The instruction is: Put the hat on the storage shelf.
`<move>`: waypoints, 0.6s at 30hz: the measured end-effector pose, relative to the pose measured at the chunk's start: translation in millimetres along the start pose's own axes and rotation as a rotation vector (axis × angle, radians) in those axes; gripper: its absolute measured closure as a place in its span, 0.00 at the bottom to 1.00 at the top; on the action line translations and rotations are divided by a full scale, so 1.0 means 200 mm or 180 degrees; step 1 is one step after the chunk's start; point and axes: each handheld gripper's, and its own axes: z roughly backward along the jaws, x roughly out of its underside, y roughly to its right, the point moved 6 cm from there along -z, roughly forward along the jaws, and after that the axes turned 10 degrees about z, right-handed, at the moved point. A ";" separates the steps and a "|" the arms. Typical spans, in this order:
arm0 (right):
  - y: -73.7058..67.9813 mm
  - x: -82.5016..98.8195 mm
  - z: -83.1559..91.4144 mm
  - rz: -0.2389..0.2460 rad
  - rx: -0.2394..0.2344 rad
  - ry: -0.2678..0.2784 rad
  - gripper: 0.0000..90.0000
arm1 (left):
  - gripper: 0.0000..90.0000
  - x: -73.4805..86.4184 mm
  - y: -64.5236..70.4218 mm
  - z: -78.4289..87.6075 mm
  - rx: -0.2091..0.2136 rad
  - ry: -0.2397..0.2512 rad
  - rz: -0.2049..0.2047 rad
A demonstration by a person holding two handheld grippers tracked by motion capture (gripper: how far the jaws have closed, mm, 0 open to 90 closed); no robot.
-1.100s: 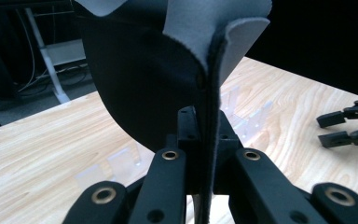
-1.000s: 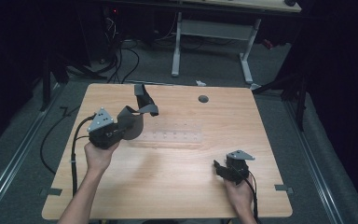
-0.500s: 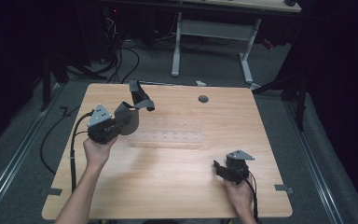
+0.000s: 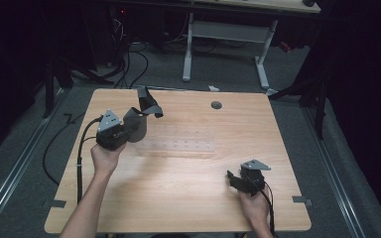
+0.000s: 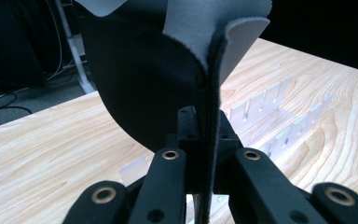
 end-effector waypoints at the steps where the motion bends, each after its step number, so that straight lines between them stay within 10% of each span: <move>1: 0.00 0.00 0.00 -0.0001 0.0000 0.0000 0.44 | 0.96 0.00 0.00 0.00 -0.0009 0.0002 -0.0019; 18: 0.00 0.00 0.00 0.0006 -0.0004 -0.0002 0.44 | 0.96 0.01 -0.03 -0.02 -0.0036 0.0031 -0.0121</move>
